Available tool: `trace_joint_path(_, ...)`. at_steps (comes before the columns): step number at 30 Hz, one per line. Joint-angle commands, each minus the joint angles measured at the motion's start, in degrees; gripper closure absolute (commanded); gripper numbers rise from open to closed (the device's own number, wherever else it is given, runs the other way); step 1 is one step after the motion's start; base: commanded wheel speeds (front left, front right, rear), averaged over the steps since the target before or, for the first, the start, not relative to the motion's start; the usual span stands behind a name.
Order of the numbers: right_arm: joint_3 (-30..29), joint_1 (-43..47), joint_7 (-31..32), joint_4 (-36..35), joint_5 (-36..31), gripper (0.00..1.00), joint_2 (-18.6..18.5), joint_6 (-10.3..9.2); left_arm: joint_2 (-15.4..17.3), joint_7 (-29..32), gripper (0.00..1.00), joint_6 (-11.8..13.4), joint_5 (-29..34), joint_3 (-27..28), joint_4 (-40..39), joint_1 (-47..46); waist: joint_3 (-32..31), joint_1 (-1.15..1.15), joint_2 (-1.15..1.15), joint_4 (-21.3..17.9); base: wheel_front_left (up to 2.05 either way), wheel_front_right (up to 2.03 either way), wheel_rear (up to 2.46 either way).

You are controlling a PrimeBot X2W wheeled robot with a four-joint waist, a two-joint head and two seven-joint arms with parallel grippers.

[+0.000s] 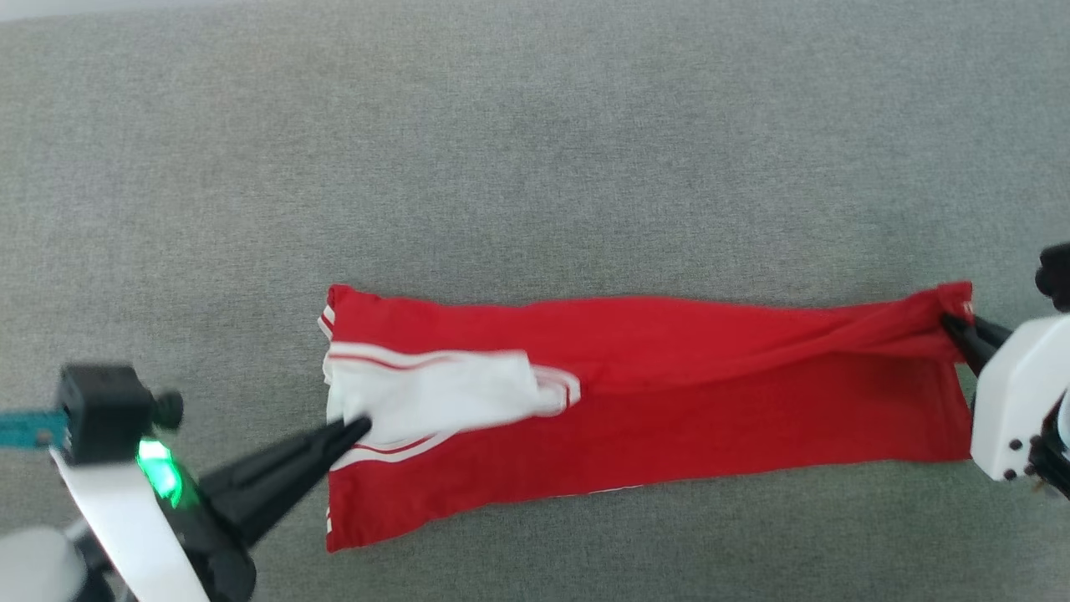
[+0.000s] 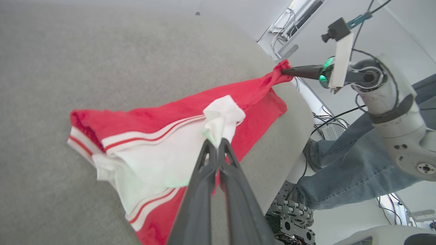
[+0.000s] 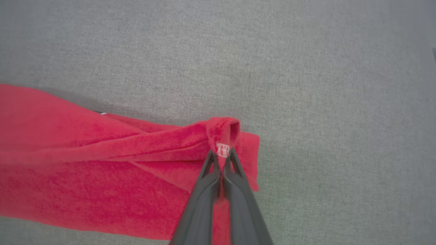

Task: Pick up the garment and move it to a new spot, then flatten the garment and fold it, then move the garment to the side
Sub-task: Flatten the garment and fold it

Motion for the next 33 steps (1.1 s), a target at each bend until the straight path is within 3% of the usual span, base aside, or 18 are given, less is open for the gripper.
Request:
trace_joint_path(1,-0.8,1.1,0.2,-0.1,0.2,1.0,0.2,-0.05,-0.4,-0.6,1.0,0.1,0.9,0.1,0.4,2.0,0.0,0.0,0.0,0.1,0.0,0.0,0.0)
trace_joint_path(3,-1.7,2.2,0.2,0.2,0.4,1.0,0.4,-0.04,-0.5,-1.0,1.0,0.1,2.3,0.2,2.5,4.7,0.0,0.0,0.0,0.3,0.0,0.0,0.0)
trace_joint_path(10,-2.2,3.3,-1.6,3.7,0.2,1.0,1.7,-0.05,-6.9,-1.0,1.0,0.1,4.4,4.8,8.5,11.3,0.6,0.0,0.0,0.9,0.0,0.0,0.0)
trace_joint_path(16,-0.6,0.7,-5.4,9.9,-0.6,1.0,3.6,-0.04,-14.4,-1.0,1.0,0.1,4.4,9.0,15.5,15.2,1.4,0.0,0.0,0.7,0.0,0.0,0.0)
trace_joint_path(22,0.8,-1.6,-9.4,14.9,-0.8,1.0,4.3,-0.04,-18.4,-1.0,1.0,0.1,7.1,10.0,20.9,17.5,1.1,0.0,0.0,0.1,0.0,0.0,0.0)
trace_joint_path(25,0.7,-2.2,-10.9,15.4,-0.2,0.52,4.0,-0.04,-19.6,-1.0,1.0,0.1,7.1,10.8,22.3,18.4,0.6,0.0,0.0,-0.1,0.0,0.0,0.0)
trace_joint_path(26,0.4,-2.3,-11.3,15.2,-0.2,0.18,3.7,-0.04,-19.9,-1.0,0.82,0.1,7.2,11.3,22.5,18.8,0.3,0.0,0.0,-0.1,0.0,0.0,0.0)
trace_joint_path(27,0.0,-2.2,-11.5,14.9,0.0,0.0,3.5,-0.04,-20.0,-1.0,0.65,0.1,7.6,11.9,22.8,19.1,-0.1,0.0,0.0,0.0,0.0,0.0,0.0)
trace_joint_path(31,-2.1,0.1,-9.7,12.5,1.6,0.0,3.4,-0.04,-21.2,-1.0,0.05,0.1,9.1,15.4,23.1,21.4,-1.5,0.0,0.0,0.8,0.0,0.0,0.0)
trace_joint_path(33,-3.5,1.4,-7.7,10.9,2.5,0.0,2.9,-0.04,-21.9,-1.0,0.0,0.1,9.7,17.8,22.8,23.1,-2.1,0.0,0.0,1.4,0.0,0.0,0.0)
